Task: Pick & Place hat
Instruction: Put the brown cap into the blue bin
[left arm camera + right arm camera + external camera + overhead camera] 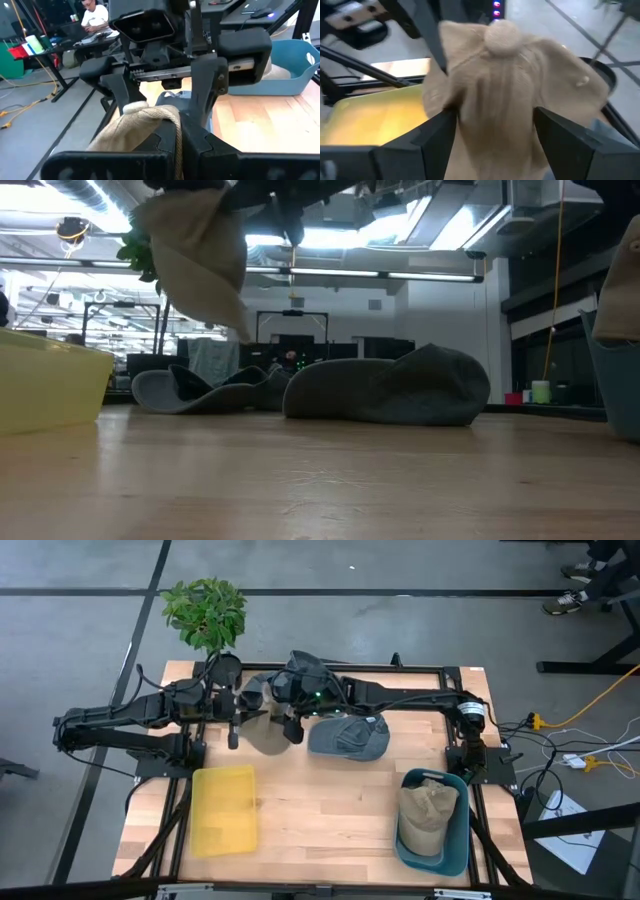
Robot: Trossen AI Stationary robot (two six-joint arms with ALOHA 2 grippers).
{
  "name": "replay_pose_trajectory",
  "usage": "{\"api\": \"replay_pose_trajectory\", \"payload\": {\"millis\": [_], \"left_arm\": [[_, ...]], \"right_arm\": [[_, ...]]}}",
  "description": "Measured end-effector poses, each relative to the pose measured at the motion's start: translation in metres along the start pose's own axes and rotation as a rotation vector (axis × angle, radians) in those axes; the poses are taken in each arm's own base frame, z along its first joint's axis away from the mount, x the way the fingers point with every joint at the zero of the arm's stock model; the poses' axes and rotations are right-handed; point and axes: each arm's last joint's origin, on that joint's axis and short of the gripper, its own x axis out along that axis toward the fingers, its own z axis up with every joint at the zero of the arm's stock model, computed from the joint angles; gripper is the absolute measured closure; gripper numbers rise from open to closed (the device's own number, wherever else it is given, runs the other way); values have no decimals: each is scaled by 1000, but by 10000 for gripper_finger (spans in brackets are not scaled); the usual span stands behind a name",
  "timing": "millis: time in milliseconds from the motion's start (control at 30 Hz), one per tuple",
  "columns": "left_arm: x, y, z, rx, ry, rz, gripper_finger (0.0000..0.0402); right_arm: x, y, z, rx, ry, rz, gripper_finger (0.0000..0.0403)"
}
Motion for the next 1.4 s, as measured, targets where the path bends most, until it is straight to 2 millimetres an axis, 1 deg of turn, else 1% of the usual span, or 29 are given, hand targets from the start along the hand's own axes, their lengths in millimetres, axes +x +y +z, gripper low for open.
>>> {"api": "replay_pose_trajectory", "payload": {"millis": [100, 167, 267, 400, 433, 567, 633, 767, 833, 1000, 1200, 1300, 1400], "left_arm": [[0, 0, 0, 1, 0, 0, 398], [0, 0, 0, 9, 0, 0, 398], [0, 0, 0, 10, 0, 1, 393], [0, 0, -1, 9, 7, -1, 389], [0, 0, -1, 9, 11, -2, 389], [0, 0, -4, -22, 38, 1, 389], [0, -1, -5, -29, 53, 6, 387], [0, -1, -7, -30, 72, 15, 365], [0, -1, -8, -29, 86, 12, 350], [-1, -2, -12, -10, 131, 5, 323], [-1, -2, -14, -9, 147, 3, 314], [-1, -2, -14, -9, 146, 3, 316], [-1, -2, -14, -8, 146, 3, 319]], "right_arm": [[0, 1, 0, 1, 0, 25, 155], [0, 1, 0, 1, 1, 27, 187], [0, 1, 0, 1, 1, 44, 260], [0, 2, 0, 1, 2, 61, 374], [0, 2, 0, 1, 2, 61, 385], [0, 2, -2, 29, 22, 59, 382], [-2, 1, -3, 39, 47, 46, 387], [-10, 5, -3, 53, 113, 16, 392], [-16, 11, 3, 57, 143, -5, 392], [-43, 31, 24, 76, 263, 11, 392], [-83, 57, 50, 180, 351, 37, 392], [-101, 69, 55, 258, 406, 36, 392], [-115, 79, 54, 336, 489, 29, 389]]}}
